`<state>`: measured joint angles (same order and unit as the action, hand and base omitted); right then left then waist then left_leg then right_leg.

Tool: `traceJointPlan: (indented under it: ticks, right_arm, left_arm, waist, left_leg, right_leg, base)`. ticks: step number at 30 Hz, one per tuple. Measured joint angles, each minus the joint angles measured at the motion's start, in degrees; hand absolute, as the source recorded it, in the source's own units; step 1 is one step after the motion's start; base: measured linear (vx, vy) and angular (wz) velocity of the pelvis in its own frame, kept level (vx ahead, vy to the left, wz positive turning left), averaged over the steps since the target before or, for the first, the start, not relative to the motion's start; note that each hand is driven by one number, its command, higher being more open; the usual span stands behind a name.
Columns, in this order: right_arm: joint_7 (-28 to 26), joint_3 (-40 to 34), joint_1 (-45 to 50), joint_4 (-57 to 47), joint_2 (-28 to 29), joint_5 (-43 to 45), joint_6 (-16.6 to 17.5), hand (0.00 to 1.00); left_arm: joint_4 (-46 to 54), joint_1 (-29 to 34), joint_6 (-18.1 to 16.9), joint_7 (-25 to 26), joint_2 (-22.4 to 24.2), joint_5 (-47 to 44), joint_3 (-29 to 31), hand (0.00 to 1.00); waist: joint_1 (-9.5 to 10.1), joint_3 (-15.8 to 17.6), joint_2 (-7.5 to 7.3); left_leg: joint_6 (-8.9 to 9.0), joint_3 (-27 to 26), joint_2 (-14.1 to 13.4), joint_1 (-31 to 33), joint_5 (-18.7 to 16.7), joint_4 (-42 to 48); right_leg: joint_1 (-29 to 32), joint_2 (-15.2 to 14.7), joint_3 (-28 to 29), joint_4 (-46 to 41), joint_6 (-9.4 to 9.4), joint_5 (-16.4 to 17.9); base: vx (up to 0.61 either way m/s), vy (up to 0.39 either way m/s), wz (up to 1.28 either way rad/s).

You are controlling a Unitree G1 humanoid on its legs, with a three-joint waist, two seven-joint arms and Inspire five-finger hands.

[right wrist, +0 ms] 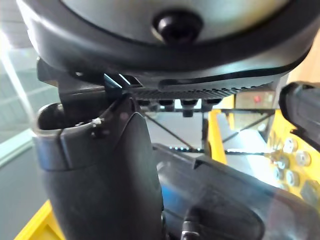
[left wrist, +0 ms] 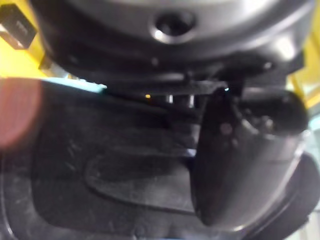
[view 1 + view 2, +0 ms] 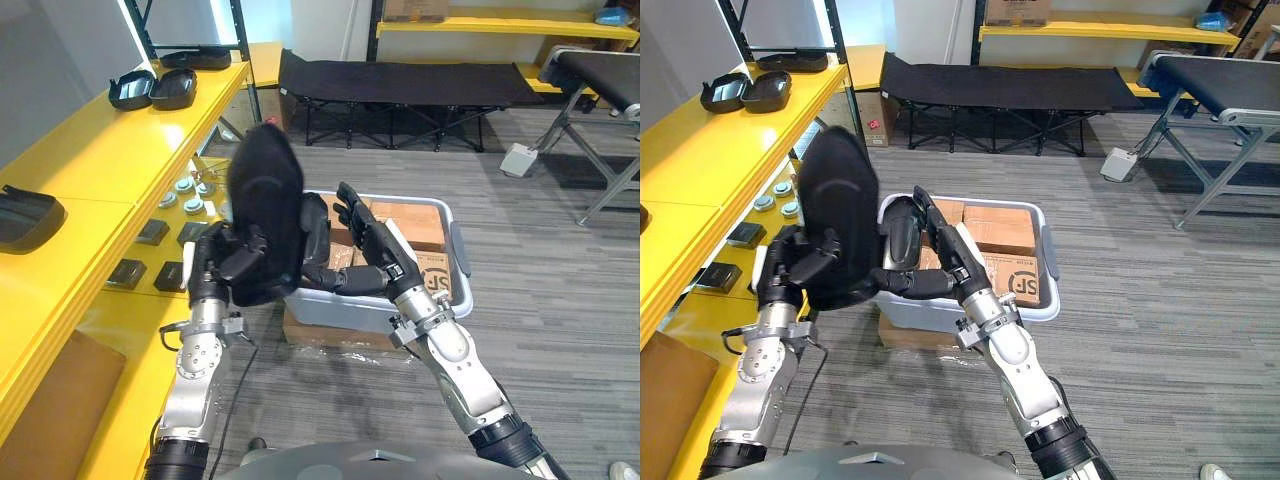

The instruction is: Walk over and take three plastic housings, then place them on the shelf

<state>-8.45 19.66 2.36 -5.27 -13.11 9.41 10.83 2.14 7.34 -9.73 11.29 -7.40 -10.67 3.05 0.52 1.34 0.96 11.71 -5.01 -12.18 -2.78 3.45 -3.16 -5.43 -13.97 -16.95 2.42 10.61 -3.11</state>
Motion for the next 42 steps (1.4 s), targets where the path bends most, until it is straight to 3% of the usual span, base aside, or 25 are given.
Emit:
traceJointPlan:
  ticks: [7, 10, 14, 20, 25, 30, 36, 42]
  right_arm:
    - [-2.22, -0.82, 6.92, 0.00, 0.73, -0.09, -4.70, 1.00]
    - [-1.99, -2.37, 8.33, -0.03, 1.78, -0.20, -4.79, 1.00]
    - [-0.12, -5.06, 8.18, -0.04, 2.75, 0.39, -3.85, 1.00]
    - [2.17, -4.34, 2.98, 0.27, 2.97, 7.45, -2.43, 1.00]
    - [2.88, -0.63, -1.35, 3.65, 6.23, 6.64, -0.86, 1.00]
    - [4.24, 0.32, -1.72, 4.79, 6.26, 6.71, -0.40, 1.00]
    - [7.85, -1.83, -3.07, 4.79, 6.26, 6.81, 1.39, 1.00]
    - [10.02, -5.38, -2.39, 4.78, 6.39, 5.43, 2.08, 1.00]
  left_arm:
    - [5.44, 0.53, -3.05, -2.98, 0.83, -7.33, 1.52, 0.00]
    - [7.96, 2.75, -5.84, -5.46, 1.16, -12.74, 1.60, 0.00]
    - [10.17, 5.34, -8.65, -7.98, 3.89, -18.83, 2.55, 0.00]
    - [15.31, 7.67, -8.93, -9.68, 6.98, -22.52, 3.65, 0.00]
    - [21.03, 11.01, -9.15, -10.11, 7.77, -22.91, 5.67, 0.00]
    - [22.11, 14.32, -9.17, -12.23, 8.02, -23.87, 9.12, 0.00]
    - [22.17, 15.54, -9.08, -13.52, 8.02, -25.41, 7.31, 0.00]
    - [22.46, 15.32, -9.28, -16.77, 7.94, -22.80, 4.25, 0.00]
  waist:
    - [0.42, 0.46, -0.17]
    - [-0.60, 0.63, -0.22]
    - [-0.45, 1.17, -0.23]
    - [2.80, 2.55, 0.36]
    - [6.83, 3.46, 0.26]
    - [9.06, 3.72, -0.25]
    - [8.45, 3.92, -0.47]
    - [7.22, 4.06, -0.19]
  left_leg:
    - [-0.23, -0.09, -0.02, 0.02, -0.49, 0.04]
    - [-0.07, -0.24, -0.04, 0.02, -0.62, 0.17]
    - [0.01, -0.27, -0.07, 0.32, -1.32, 1.42]
    - [-0.12, 5.22, 0.49, 3.26, -1.88, 3.95]
    - [0.07, 11.10, 1.51, 4.19, -1.61, 3.95]
    - [0.21, 13.27, 1.82, 4.60, -1.17, 3.77]
    - [-0.14, 13.12, 1.87, 4.55, -0.84, 3.77]
    - [-0.86, 14.09, 2.20, 4.35, 1.38, 1.34]
  right_leg:
    - [0.31, -0.01, -0.01, 0.05, -0.11, 0.16]
    - [0.27, -0.01, 0.00, 0.22, -0.10, 0.15]
    - [-0.18, -0.01, 0.07, 0.27, -0.10, 0.15]
    - [-2.81, -0.01, -5.26, 0.62, -0.01, 0.64]
    - [-5.90, -0.13, -11.41, -0.42, 0.47, 2.86]
    - [-6.87, -0.16, -13.79, -1.44, 0.49, 3.91]
    - [-7.15, -0.16, -14.02, -1.57, 0.19, 4.12]
    - [-6.06, -1.26, -15.22, -5.68, 0.19, 7.10]
  base:
    - [0.00, 0.000, 0.00]
    - [0.00, 0.000, -0.01]
    - [0.01, 0.006, -0.02]
    - [0.00, -0.002, 0.40]
    - [0.02, -0.018, 0.59]
    - [0.05, -0.022, 0.28]
    - [0.01, -0.007, 0.03]
    - [-0.01, -0.015, 0.16]
